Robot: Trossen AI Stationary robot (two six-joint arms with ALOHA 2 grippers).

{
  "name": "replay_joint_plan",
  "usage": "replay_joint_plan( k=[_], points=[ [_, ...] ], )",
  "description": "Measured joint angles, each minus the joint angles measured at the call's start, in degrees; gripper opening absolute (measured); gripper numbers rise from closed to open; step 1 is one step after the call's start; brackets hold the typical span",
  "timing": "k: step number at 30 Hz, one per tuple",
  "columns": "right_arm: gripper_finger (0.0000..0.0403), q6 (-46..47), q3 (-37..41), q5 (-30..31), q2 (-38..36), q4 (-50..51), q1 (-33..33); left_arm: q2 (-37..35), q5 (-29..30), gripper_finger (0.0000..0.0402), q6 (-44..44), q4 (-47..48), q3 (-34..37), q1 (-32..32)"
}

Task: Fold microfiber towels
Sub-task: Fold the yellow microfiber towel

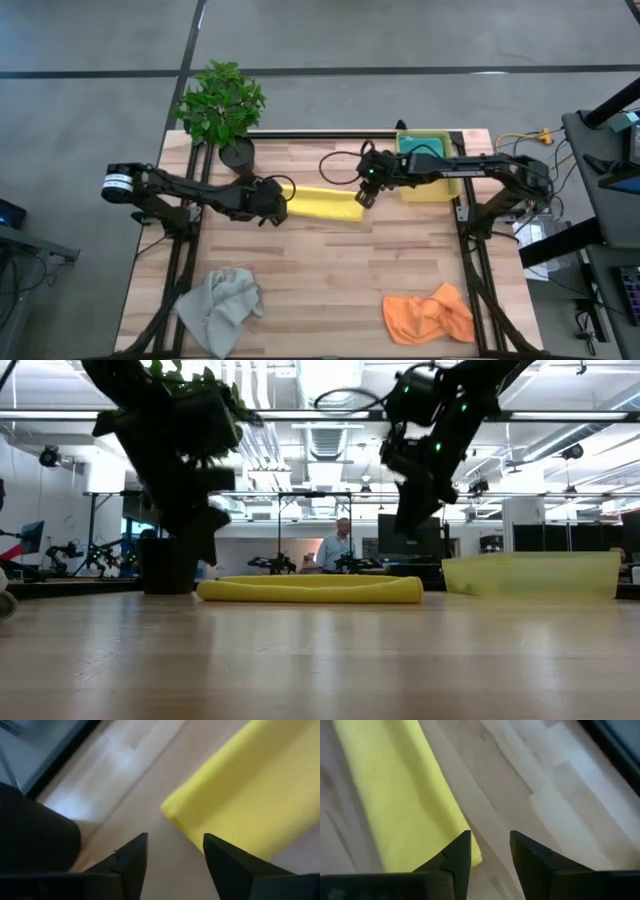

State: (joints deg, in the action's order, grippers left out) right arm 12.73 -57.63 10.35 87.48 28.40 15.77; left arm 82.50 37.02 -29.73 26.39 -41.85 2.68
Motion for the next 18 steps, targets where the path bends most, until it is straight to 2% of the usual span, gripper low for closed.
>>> replay_joint_plan(
  k=[6,9,11,13,18],
  points=[
    [0.0131,5.58,0.07,-2.0,-5.58,0.12,-2.39,3.82,3.72,0.0088,-14.57,7.68,0.43,0.1],
    [0.0125,7.26,0.07,-1.89,-8.42,0.09,-4.5,6.7,3.51,0.0036,-17.75,5.59,0.51,0.07],
    [0.0121,7.99,0.07,-1.61,-10.11,0.21,-5.94,9.12,1.33,0.001,-17.62,1.92,0.44,0.07],
    [0.0117,8.77,0.09,-1.39,-11.81,0.22,-7.39,11.49,-1.78,0.0007,-16.22,-3.12,0.13,-0.19],
    [0.0107,9.83,0.28,-1.27,-14.98,3.2,-10.11,16.16,-4.14,0.0012,-16.19,-8.16,-3.1,-2.51]
  ],
)
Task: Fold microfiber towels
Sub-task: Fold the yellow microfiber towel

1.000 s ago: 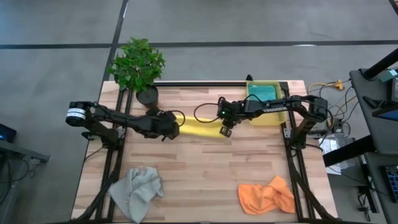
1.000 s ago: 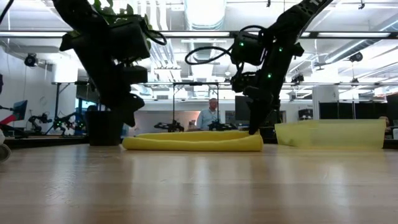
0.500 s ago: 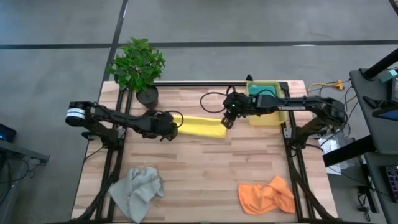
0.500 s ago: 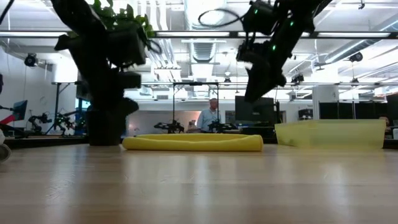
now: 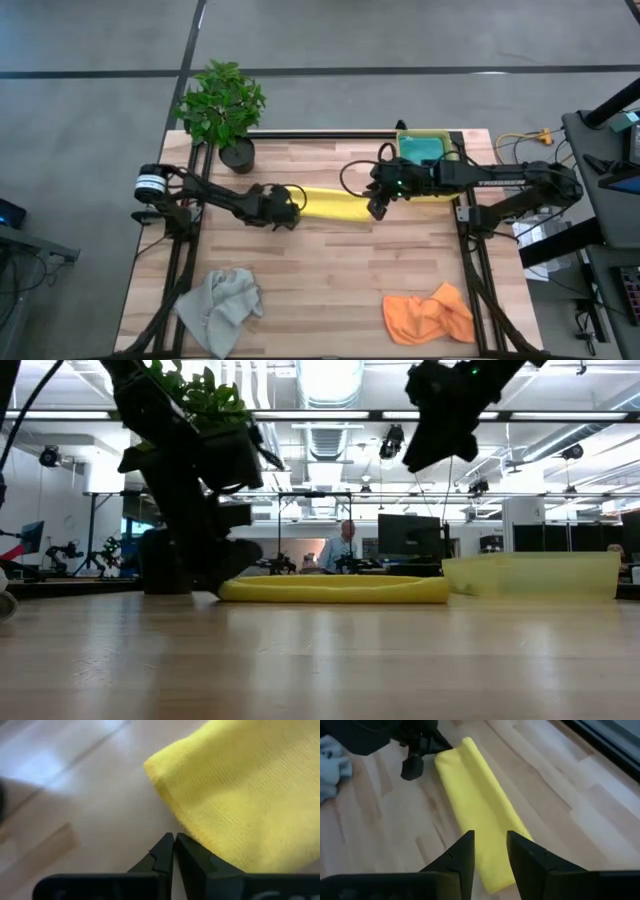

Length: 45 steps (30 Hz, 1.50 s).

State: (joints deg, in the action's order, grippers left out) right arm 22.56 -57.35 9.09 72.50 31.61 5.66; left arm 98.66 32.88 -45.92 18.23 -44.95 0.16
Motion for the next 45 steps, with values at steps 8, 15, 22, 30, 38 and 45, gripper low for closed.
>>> replay_joint_plan(
  k=[8,15,22,30,38,45],
  points=[
    [0.009,0.44,0.05,0.04,-2.0,4.5,-3.03,4.69,-4.29,0.0002,1.48,-3.68,-6.97,-6.88],
    [0.0075,3.06,0.05,0.07,-2.07,4.45,-5.18,9.48,-20.12,0.0001,15.24,-18.08,-12.56,-9.94],
    [0.0075,5.31,0.05,0.08,-2.84,6.26,-10.01,1.77,-18.09,0.0,17.07,-11.05,-14.18,-10.49],
    [0.0065,14.12,0.29,6.87,-2.92,6.74,-17.95,-3.88,-28.56,0.0,32.89,-17.11,-14.89,-5.39],
    [0.0063,24.35,0.42,10.9,-4.04,8.29,-25.43,5.43,-44.83,0.0,37.57,-19.12,-22.67,6.6],
    [0.0063,32.37,0.42,17.17,-5.38,8.9,-31.7,19.26,-49.74,0.0,41.52,-13.79,-38.96,9.63]
  ],
)
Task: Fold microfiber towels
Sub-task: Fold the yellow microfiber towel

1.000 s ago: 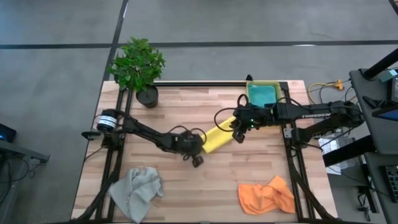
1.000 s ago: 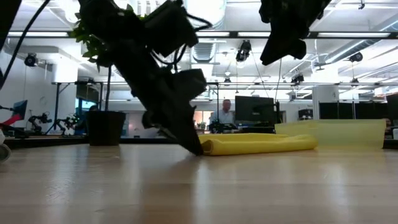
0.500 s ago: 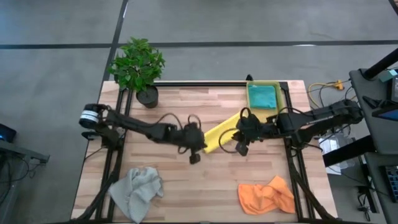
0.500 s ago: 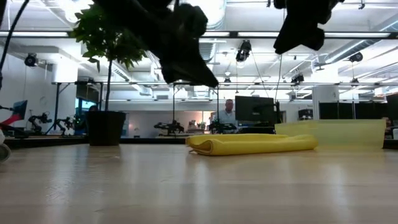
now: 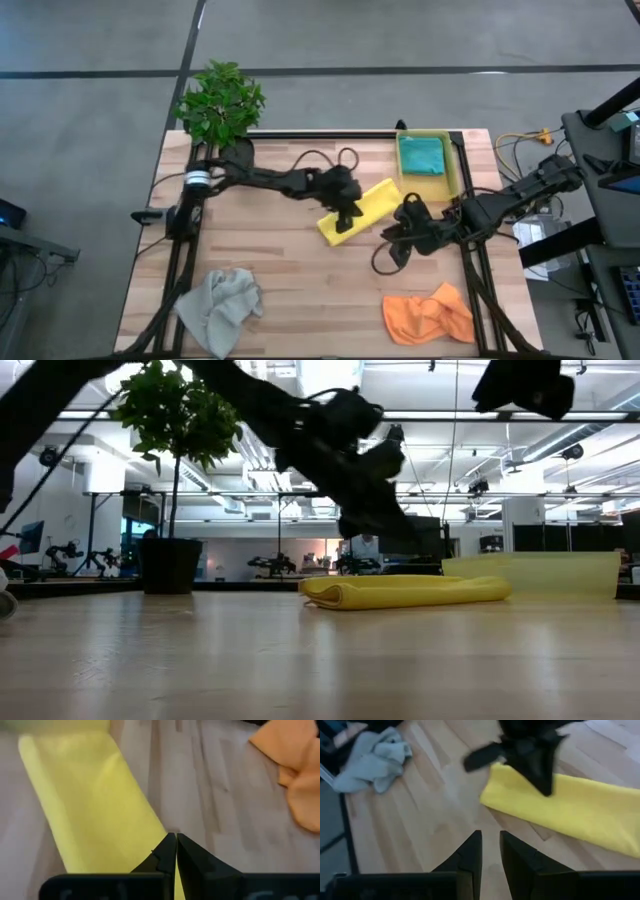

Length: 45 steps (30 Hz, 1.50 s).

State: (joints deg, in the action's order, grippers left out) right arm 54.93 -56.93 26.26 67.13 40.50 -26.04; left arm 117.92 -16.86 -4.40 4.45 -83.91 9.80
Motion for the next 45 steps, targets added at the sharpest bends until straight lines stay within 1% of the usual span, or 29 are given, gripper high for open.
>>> replay_joint_plan(
  k=[3,5,7,9,10,11,12,17,20,22,24,26,28,33,36,39,42,45],
  points=[
    [0.0063,3.55,0.0,1.36,-0.55,0.03,-1.85,5.49,0.32,0.0,1.81,3.68,-7.64,0.5],
    [0.0063,5.84,0.0,1.77,-0.74,-0.01,-2.93,8.7,2.82,0.0,1.84,7.97,-11.27,0.81],
    [0.0063,7.57,0.0,2.31,-0.82,0.0,-4.06,11.28,7.44,0.0,1.77,11.35,-14.01,0.93],
    [0.0063,8.91,0.0,2.42,-0.89,-0.03,-4.77,12.8,12.22,0.0,1.25,16.63,-15.28,1.01],
    [0.0063,9.25,0.0,2.42,-0.89,-0.01,-5.02,13.03,14.43,0.0,0.13,17.75,-15.64,1.02],
    [0.0063,9.66,0.0,2.43,-0.89,0.01,-5.37,12.96,17.25,0.0,-1.23,19.67,-15.55,0.98],
    [0.0063,9.83,0.0,2.48,-0.87,-0.01,-5.56,12.74,18.77,0.0,-2.43,21.35,-15.11,0.97],
    [0.0063,9.16,0.0,4.08,-0.74,0.05,-5.73,10.49,22.9,0.0,-11.37,25.93,-11.77,-0.1],
    [0.0064,7.63,0.0,6.16,-0.74,0.07,-5.71,8.83,28.05,0.0,-19.83,28.96,-9.83,-2.08],
    [0.0064,6.27,0.0,7.43,-0.74,0.13,-5.7,7.51,30.18,0.0,-27.22,30.51,-8.23,-3.66],
    [0.0064,4.91,0.0,8.56,-0.74,0.21,-5.7,6.47,31.37,0.0,-35.28,31.19,-6.7,-5.45],
    [0.0064,3.49,0.0,9.21,-0.74,0.47,-5.68,5.85,32.34,0.0,-41.52,30.82,-5.6,-7.47],
    [0.0063,2.83,0.0,9.95,-0.74,1.28,-5.68,5.4,32.75,0.0,-44.59,30.9,-4.95,-9.36],
    [0.0063,1.16,0.0,11.18,-0.72,1.6,-5.67,2.29,35.46,0.0,-44.76,32.19,-4.39,-11.74],
    [0.0063,0.05,0.0,11.5,-0.67,1.14,-5.66,-2.12,38.19,0.0,-42.69,31.45,-4.2,-12.03],
    [0.0063,-0.08,0.0,13.11,-0.62,0.82,-5.68,-7.24,42.41,0.0,-39.66,31.14,-3.31,-12.29],
    [0.0063,-0.13,0.0,16.16,-0.47,0.53,-5.68,-11.69,46.21,0.0,-33.67,30.84,-2.68,-12.82],
    [0.0063,-0.19,0.08,19.88,-0.5,0.12,-5.44,-16.92,47.46,0.0,-24.22,30.53,-2.38,-13.41]
  ],
)
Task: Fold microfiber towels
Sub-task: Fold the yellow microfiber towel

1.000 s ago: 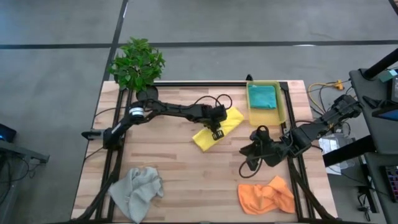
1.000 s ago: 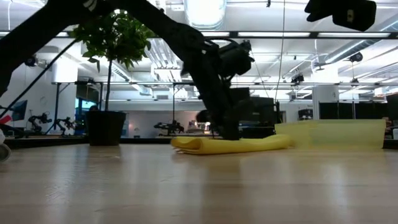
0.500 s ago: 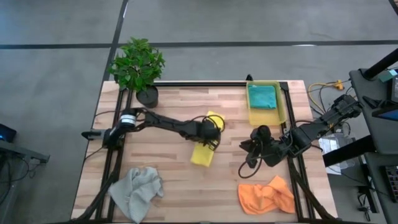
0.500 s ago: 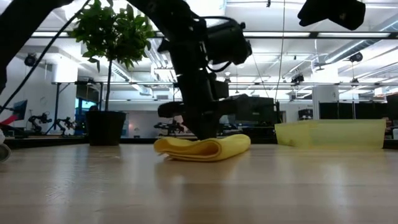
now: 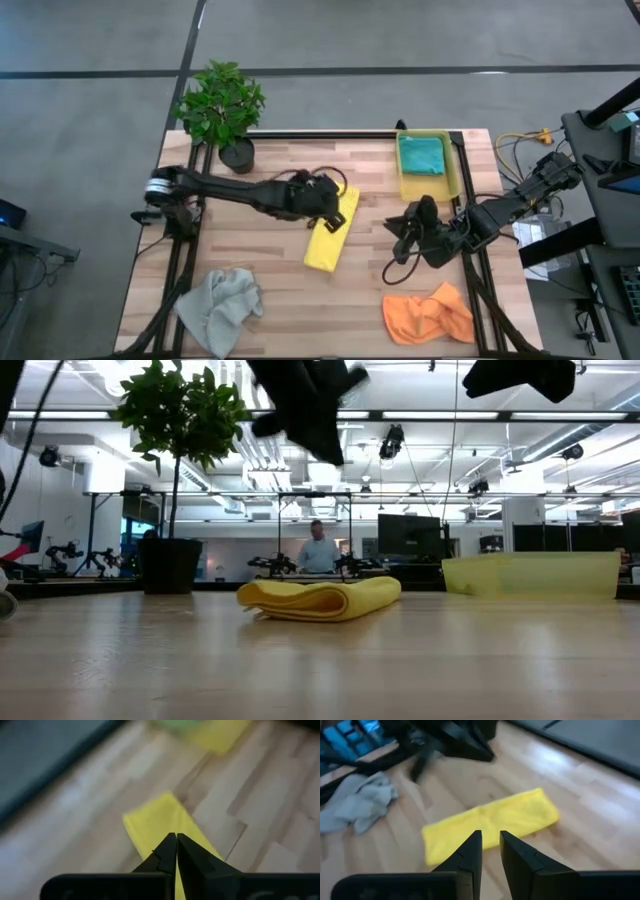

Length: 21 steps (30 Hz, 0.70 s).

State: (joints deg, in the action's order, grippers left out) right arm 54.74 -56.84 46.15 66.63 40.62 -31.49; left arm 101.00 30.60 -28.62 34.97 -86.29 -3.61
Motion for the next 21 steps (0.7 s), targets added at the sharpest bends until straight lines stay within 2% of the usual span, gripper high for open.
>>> replay_joint_plan(
  k=[3,6,10,13,16,21],
  points=[
    [0.0063,-1.59,0.29,4.31,0.02,-1.45,0.38,-4.83,-1.66,0.0,10.89,0.08,1.9,-1.22],
    [0.0063,-5.28,0.58,5.97,0.3,-4.76,1.4,-9.91,-7.22,0.0,17.88,1.64,5.43,-3.31],
    [0.0063,-11.77,0.73,6.08,1.68,-11.04,2.63,-18.45,-11.94,0.0,18.59,2.03,12.37,-7.5],
    [0.0063,-17.1,0.86,4.83,3.87,-16.42,3.11,-23.84,-11.52,0.0,18.81,2.1,18.07,-12.4],
    [0.0063,-20.38,0.88,1.33,6.79,-21.01,3.32,-28.1,-6.87,0.0,18.47,2.53,22.94,-18.51],
    [0.0063,-19.4,0.67,-5.95,12.34,-25.21,3.39,-29.93,10.9,0.0,16.03,2.51,27.47,-28.75]
  ],
)
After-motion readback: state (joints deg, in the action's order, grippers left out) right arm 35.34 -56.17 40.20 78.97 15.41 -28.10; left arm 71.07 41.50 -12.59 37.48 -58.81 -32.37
